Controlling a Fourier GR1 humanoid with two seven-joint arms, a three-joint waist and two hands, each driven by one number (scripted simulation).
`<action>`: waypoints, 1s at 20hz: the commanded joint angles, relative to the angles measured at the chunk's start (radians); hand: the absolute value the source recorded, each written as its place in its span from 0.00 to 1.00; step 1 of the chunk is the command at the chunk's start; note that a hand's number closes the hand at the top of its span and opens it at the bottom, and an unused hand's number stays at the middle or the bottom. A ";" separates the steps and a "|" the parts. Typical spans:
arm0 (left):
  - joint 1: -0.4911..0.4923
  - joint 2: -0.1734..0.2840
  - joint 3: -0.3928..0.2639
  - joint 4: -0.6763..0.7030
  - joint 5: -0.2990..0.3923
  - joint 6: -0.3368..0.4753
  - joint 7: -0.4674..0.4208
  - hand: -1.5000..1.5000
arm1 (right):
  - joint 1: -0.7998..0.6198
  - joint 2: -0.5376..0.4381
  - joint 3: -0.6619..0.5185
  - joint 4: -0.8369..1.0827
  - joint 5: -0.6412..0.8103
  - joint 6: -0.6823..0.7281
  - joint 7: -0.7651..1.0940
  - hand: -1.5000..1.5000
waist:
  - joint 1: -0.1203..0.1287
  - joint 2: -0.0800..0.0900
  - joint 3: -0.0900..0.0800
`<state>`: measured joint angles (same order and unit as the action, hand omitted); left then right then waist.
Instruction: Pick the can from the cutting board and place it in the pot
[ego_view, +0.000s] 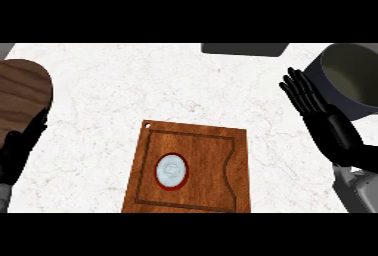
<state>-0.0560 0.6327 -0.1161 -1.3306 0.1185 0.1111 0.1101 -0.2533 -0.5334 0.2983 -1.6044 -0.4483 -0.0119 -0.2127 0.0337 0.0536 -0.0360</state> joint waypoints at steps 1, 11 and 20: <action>-0.023 -0.054 0.025 0.009 0.038 0.005 -0.016 0.50 | -0.092 0.025 0.039 0.004 -0.008 0.036 0.086 1.00 | -0.014 -0.050 0.034; -0.218 -0.288 0.060 -0.211 0.174 0.102 -0.085 0.50 | -0.274 -0.037 0.116 0.166 0.326 0.085 -0.088 0.00 | -0.004 -0.050 0.037; -0.213 -0.314 0.069 -0.254 0.149 0.135 -0.046 0.50 | -0.283 -0.073 0.178 0.063 0.508 0.167 -0.116 0.00 | -0.029 -0.058 0.036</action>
<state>-0.2683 0.3354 -0.0349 -1.5304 0.2764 0.2207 0.0217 -0.4918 -0.5889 0.4384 -1.4878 -0.0232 0.1350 -0.4150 0.0074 -0.0002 -0.0004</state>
